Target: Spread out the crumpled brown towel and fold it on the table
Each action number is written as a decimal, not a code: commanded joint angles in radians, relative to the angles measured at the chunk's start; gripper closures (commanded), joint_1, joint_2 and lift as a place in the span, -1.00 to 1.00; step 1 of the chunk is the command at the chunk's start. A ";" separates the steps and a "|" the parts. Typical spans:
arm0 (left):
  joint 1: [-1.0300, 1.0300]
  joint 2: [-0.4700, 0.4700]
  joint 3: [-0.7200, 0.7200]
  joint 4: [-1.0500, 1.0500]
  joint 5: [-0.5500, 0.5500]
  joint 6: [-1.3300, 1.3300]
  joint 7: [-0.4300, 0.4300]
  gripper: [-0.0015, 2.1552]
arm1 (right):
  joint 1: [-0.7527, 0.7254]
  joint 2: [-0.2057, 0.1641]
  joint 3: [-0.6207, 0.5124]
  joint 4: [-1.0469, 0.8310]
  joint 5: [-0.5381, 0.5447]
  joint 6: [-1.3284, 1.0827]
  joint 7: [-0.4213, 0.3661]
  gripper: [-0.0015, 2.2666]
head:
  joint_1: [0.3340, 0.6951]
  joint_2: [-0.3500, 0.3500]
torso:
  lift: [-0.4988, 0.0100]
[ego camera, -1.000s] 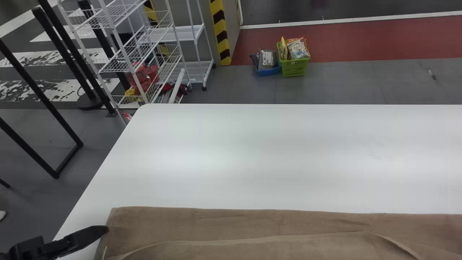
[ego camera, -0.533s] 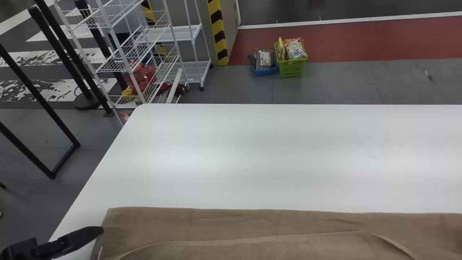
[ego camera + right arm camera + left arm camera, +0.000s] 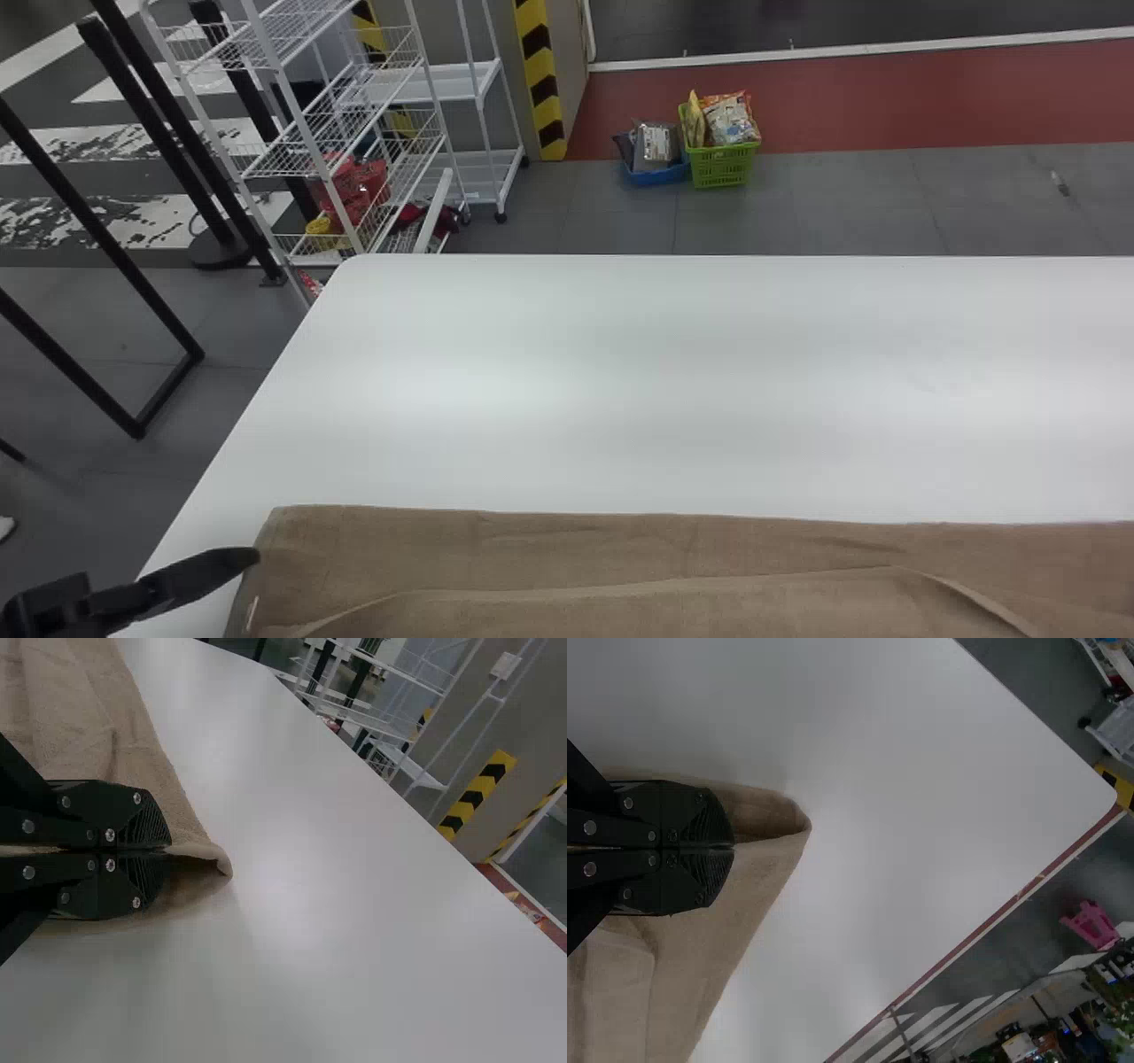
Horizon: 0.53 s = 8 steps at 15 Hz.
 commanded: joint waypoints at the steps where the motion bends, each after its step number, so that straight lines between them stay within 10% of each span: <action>1: -0.005 0.002 -0.001 0.000 -0.002 0.006 0.000 0.41 | -0.005 -0.015 -0.023 0.015 -0.009 0.003 0.006 0.67 | 1.00 0.60 | 0.46; 8: -0.073 0.016 0.013 0.016 0.014 0.041 -0.002 0.41 | -0.040 -0.063 -0.126 0.091 -0.122 0.065 0.015 0.67 | 1.00 0.41 | 0.46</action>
